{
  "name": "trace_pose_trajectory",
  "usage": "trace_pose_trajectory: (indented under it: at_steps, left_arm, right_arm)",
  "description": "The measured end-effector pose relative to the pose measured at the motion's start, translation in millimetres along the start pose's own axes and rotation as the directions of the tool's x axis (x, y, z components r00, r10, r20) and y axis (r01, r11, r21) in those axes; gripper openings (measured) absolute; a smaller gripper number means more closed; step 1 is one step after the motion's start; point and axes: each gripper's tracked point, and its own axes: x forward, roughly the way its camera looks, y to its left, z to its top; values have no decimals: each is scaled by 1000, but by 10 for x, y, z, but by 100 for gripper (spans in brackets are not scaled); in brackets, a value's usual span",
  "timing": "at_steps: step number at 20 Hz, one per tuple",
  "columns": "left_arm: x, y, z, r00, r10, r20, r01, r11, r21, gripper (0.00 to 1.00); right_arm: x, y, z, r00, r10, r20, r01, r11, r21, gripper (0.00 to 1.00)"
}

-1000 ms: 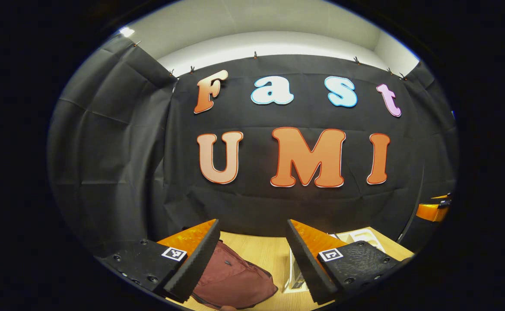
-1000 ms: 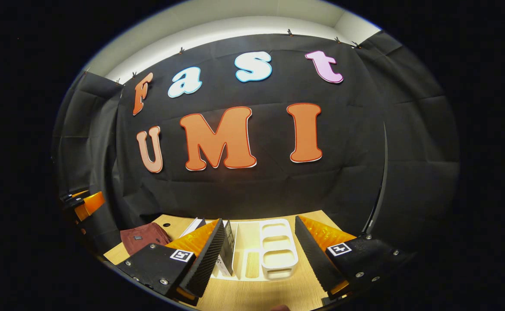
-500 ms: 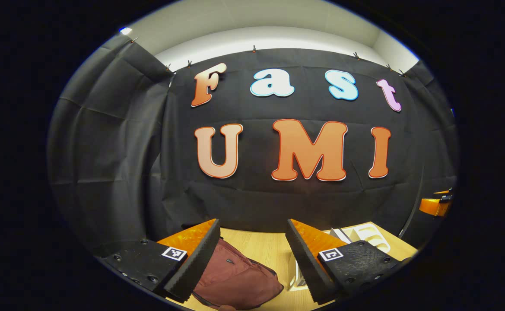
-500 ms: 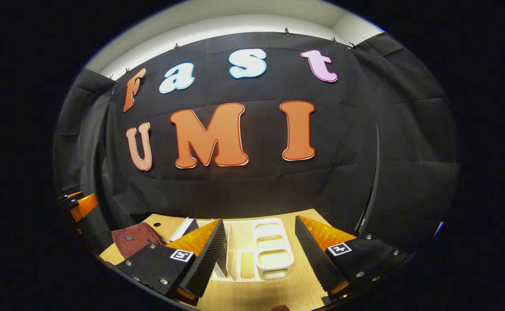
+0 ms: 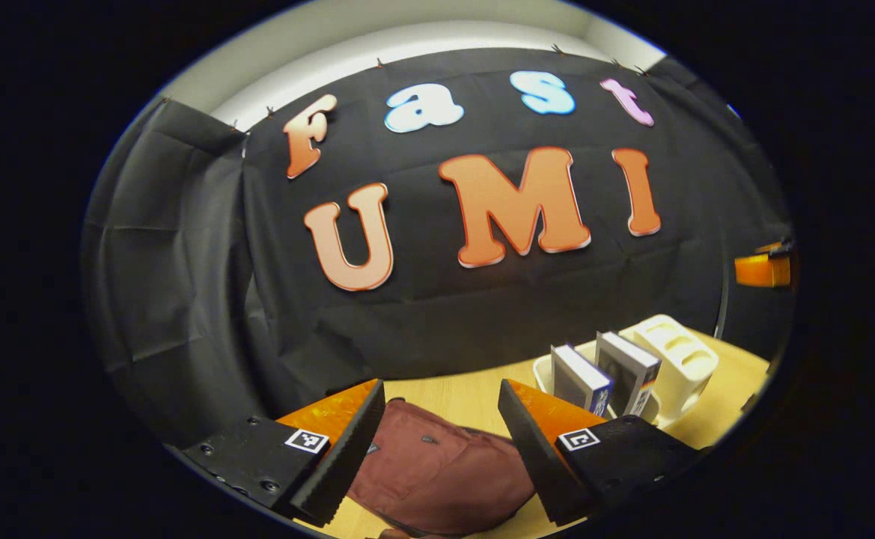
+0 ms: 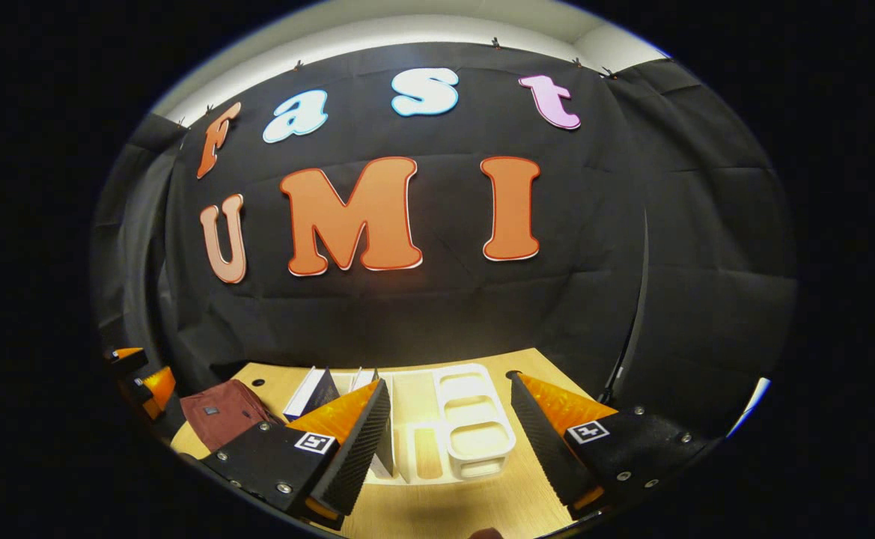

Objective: Open the schoolbag, grab two books from the bookshelf and put them into the schoolbag.

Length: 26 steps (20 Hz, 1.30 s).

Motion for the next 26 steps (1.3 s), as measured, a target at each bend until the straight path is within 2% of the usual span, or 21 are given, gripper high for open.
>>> trace_pose_trajectory:
  at_steps: [4,7,8,10,12,17,20,22,24,25,26]
  left_arm:
    - [114,-435,-698,985,-111,-132,122,989,85,96]
    - [143,-796,-1261,946,-191,-260,237,958,159,96]
    - [131,-881,-1482,927,-190,-324,262,945,195,96]
    - [123,-1048,-1856,903,-194,-383,303,920,249,98]
    - [138,-1155,-2175,885,-178,-430,315,910,271,98]
    - [184,-1113,-2747,852,-86,-517,291,898,331,98]
    - [183,-1049,-2946,814,-71,-577,287,912,292,98]
    - [202,-951,-2979,803,-57,-594,270,923,276,98]
    - [162,-986,-2970,790,-88,-606,272,937,219,100]
    - [140,-995,-2983,784,-101,-613,275,941,197,99]
    - [136,-1012,-2979,780,-109,-616,284,939,193,92]
  right_arm:
    - [45,-77,-169,998,-43,-50,42,999,-11,97]
    - [57,-127,-312,994,-60,-91,59,998,-7,96]
    - [66,-158,-372,992,-68,-110,67,998,-10,97]
    - [60,-235,-479,986,-84,-146,83,996,-15,97]
    - [30,-312,-534,981,-100,-164,97,995,-24,97]
    - [-30,-455,-607,974,-123,-190,116,992,-48,97]
    - [-43,-435,-646,974,-105,-203,103,994,-22,97]
    - [-48,-412,-642,974,-99,-202,96,995,-25,97]
    - [-31,-410,-647,975,-92,-201,88,996,-25,97]
    - [-27,-412,-645,975,-93,-200,89,996,-25,97]
    - [-21,-420,-636,975,-96,-198,92,995,-28,97]
